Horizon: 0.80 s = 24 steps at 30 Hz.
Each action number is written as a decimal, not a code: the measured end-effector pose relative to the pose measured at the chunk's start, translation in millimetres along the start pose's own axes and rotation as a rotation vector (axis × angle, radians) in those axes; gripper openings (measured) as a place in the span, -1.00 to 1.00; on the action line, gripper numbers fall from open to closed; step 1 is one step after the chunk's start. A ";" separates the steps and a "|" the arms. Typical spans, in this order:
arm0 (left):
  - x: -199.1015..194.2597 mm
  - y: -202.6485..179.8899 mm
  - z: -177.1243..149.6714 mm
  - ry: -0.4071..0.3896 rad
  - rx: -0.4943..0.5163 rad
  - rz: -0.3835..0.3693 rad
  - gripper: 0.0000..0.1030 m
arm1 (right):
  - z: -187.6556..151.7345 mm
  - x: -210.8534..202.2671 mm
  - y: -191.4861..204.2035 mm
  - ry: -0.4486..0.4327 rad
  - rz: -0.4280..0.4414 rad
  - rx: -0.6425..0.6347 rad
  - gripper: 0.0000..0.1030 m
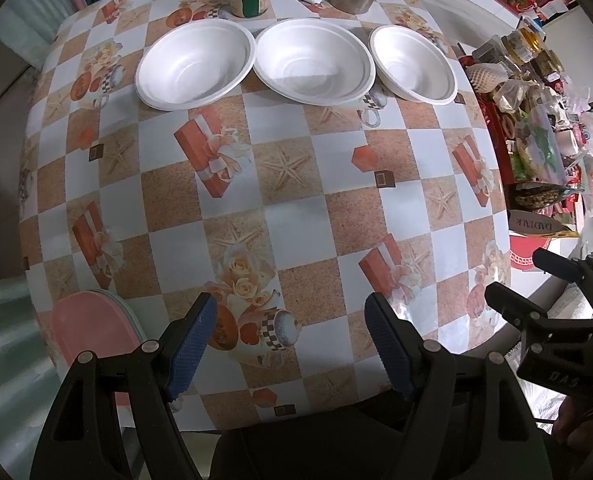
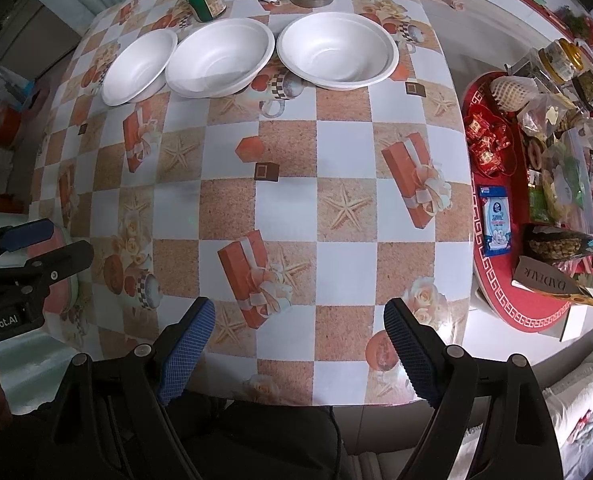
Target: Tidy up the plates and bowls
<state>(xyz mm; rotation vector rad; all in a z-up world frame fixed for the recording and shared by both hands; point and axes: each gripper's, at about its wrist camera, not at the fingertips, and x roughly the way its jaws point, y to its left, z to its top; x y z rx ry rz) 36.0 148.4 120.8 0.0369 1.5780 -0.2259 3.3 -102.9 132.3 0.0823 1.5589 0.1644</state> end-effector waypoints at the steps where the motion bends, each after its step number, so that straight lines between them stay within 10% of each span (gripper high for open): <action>1: 0.2 -0.1 0.0 0.001 -0.002 0.002 0.54 | 0.6 0.1 -0.4 -0.001 0.001 -0.002 0.70; 24: -0.7 2.0 -1.4 0.008 -0.048 0.032 0.54 | 11.9 5.5 1.1 0.009 0.033 -0.061 0.70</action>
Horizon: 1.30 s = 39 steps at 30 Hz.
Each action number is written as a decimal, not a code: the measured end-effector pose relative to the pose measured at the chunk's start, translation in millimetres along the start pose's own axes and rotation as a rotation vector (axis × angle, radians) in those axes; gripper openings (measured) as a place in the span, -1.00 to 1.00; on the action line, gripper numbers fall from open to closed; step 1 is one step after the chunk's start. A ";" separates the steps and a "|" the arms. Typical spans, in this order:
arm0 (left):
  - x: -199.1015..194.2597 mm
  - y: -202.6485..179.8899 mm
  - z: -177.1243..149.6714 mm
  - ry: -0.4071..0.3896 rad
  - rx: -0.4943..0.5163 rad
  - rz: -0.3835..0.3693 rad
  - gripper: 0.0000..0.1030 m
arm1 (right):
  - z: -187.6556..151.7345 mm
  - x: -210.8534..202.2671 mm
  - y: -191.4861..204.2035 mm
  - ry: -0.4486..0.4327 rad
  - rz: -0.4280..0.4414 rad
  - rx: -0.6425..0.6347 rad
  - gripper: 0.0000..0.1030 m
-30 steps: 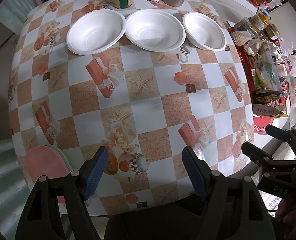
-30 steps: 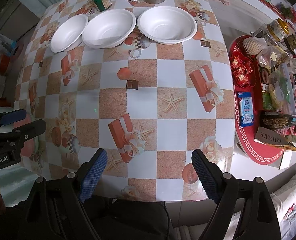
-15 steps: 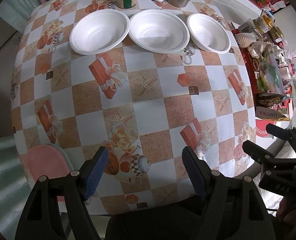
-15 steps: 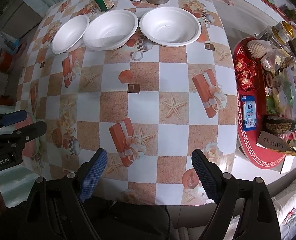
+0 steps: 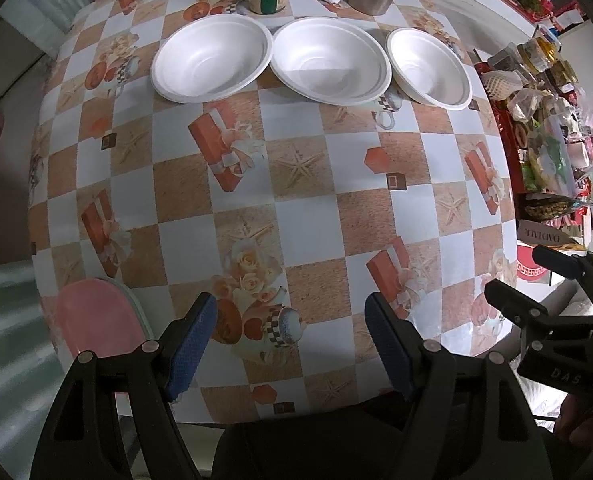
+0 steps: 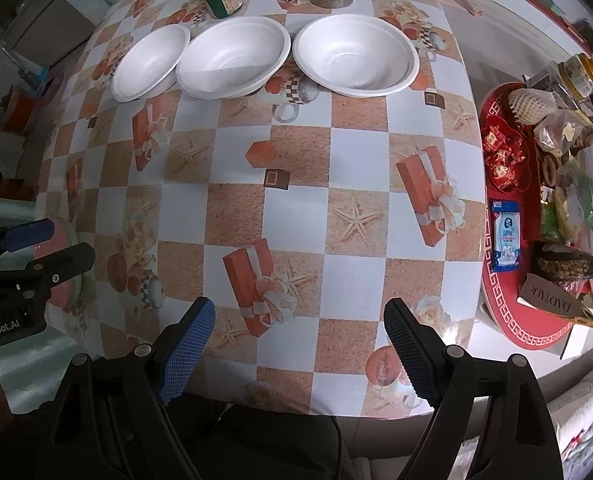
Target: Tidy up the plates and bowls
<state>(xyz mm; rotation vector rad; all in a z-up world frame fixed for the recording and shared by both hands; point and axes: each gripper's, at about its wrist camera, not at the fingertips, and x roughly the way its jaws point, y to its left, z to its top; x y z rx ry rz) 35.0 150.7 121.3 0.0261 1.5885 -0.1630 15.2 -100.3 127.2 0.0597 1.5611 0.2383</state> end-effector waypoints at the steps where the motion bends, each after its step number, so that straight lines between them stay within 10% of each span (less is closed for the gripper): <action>1: 0.0 0.1 -0.3 0.000 -0.002 0.001 0.54 | 0.2 0.4 -0.1 0.000 0.001 -0.002 0.70; 25: -26.7 10.3 7.7 -0.061 -0.184 0.038 0.54 | 9.9 4.2 -9.0 -0.026 0.074 -0.075 0.70; 39: -23.3 65.7 81.0 -0.121 -0.220 0.012 0.54 | 62.7 -15.8 32.5 -0.118 0.084 -0.156 0.70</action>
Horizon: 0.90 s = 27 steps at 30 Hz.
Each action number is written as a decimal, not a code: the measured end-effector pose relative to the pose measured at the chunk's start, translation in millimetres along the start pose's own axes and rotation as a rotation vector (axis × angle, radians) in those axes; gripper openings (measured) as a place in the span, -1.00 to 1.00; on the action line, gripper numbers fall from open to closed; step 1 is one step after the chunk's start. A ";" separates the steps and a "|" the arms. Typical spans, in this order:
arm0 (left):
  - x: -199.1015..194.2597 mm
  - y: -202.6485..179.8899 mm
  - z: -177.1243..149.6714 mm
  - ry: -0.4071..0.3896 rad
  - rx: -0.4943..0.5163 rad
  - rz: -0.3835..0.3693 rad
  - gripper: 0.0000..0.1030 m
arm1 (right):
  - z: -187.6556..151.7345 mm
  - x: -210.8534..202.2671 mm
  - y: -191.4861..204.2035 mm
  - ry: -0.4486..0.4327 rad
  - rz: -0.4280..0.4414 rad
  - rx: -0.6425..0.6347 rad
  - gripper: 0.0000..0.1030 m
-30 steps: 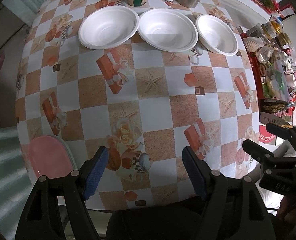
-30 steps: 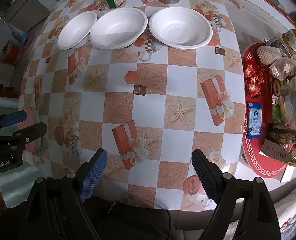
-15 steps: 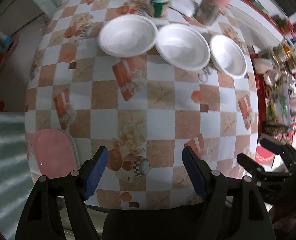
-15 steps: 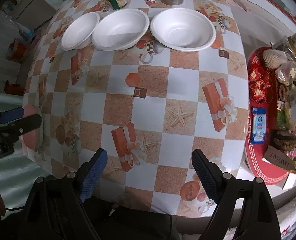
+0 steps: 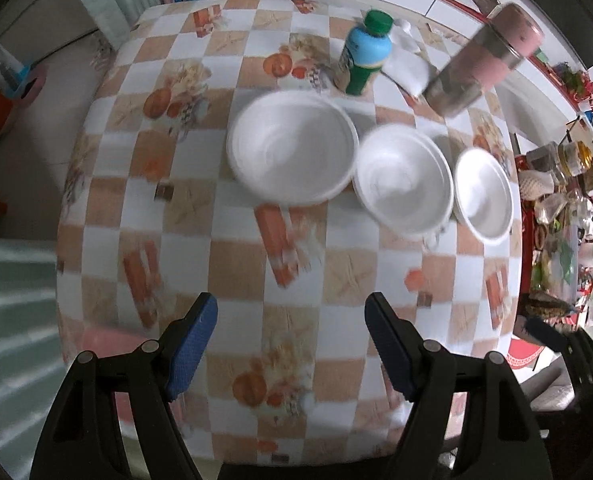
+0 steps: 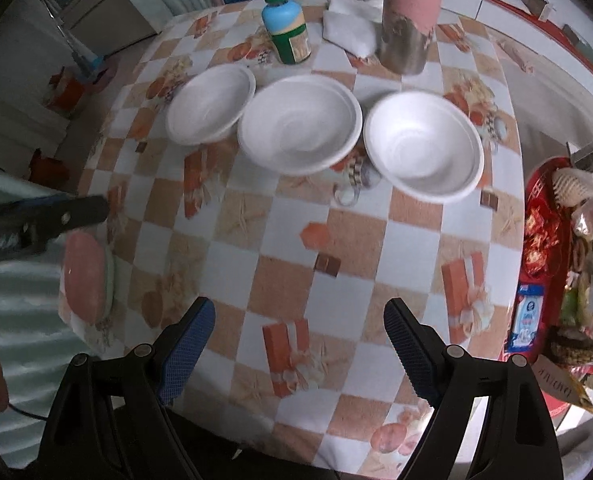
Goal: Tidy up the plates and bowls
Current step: 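Lower the left tool toward the rim of the largest white bowl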
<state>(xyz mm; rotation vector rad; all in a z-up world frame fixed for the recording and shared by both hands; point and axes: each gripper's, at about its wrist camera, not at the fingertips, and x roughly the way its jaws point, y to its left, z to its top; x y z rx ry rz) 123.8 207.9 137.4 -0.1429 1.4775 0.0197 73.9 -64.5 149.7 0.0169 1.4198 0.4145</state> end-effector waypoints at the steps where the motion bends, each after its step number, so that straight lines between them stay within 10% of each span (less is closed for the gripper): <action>1: 2.4 1.0 4.7 -0.003 0.004 0.000 0.54 | 3.4 -2.0 1.5 -0.004 -0.002 0.003 0.70; 27: 90.7 64.6 82.5 0.025 -0.055 -0.020 0.44 | 185.6 74.1 71.8 -0.003 -0.036 -0.175 0.59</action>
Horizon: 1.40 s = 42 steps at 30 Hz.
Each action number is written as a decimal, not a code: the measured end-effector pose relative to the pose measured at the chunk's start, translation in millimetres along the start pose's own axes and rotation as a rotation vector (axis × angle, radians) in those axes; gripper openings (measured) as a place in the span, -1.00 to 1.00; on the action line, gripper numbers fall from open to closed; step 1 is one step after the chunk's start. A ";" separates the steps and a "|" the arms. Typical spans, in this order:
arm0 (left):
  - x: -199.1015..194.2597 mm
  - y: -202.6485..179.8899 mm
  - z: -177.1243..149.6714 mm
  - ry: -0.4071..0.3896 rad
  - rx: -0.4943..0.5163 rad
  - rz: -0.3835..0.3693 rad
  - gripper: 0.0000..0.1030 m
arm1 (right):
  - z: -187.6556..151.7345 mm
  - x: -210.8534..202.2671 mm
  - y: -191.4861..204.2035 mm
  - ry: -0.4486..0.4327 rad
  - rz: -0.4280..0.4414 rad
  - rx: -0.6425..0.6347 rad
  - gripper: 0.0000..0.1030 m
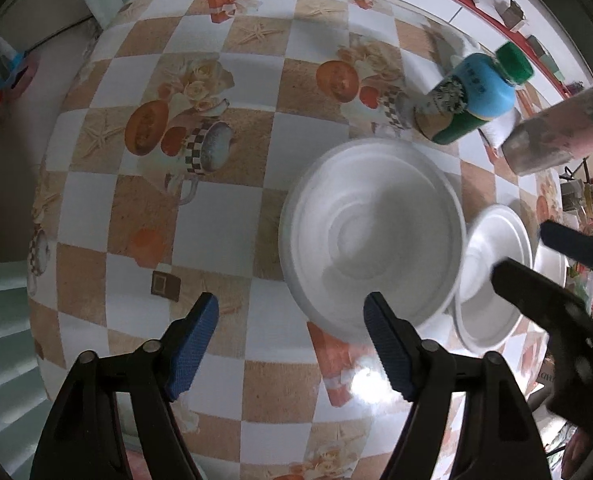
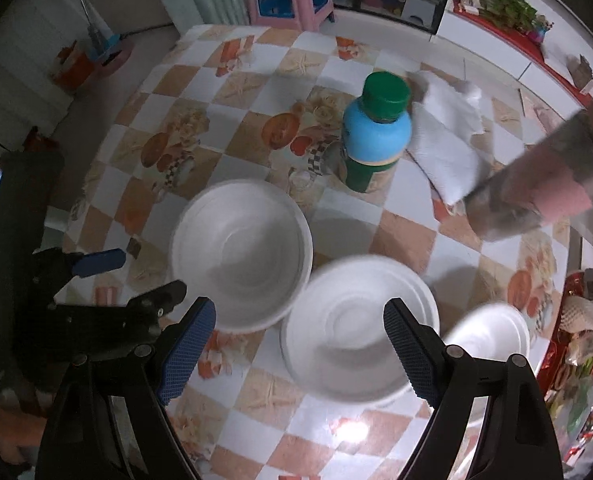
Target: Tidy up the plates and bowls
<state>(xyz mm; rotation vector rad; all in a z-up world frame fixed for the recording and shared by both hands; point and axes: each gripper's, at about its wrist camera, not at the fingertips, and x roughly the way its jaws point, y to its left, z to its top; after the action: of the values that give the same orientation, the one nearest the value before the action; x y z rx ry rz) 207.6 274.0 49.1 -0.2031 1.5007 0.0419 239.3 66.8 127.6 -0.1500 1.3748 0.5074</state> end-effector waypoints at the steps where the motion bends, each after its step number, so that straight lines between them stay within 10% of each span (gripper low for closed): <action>1: 2.9 0.4 1.3 0.005 -0.006 -0.003 0.42 | 3.0 4.7 -0.8 0.011 0.002 -0.003 0.49; 16: 40.4 -1.9 9.8 0.081 -0.043 -0.035 0.40 | 43.5 74.7 12.2 0.149 -0.038 -0.098 0.32; 19: 46.7 -6.4 9.3 0.098 -0.053 -0.069 -0.29 | 43.1 86.3 11.5 0.188 0.005 -0.078 0.30; 21: 46.1 -8.6 7.2 0.086 -0.056 -0.071 -0.38 | 41.5 88.8 13.0 0.207 0.020 -0.072 -0.34; 42: -32.8 -33.8 -29.0 -0.048 0.012 -0.056 -0.61 | -25.3 -3.7 6.3 0.012 0.037 0.059 -0.57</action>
<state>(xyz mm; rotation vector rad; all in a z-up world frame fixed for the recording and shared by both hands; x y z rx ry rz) 181.8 239.4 83.6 -0.2327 1.4460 -0.0069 213.5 61.4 127.2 -0.0804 1.4050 0.4970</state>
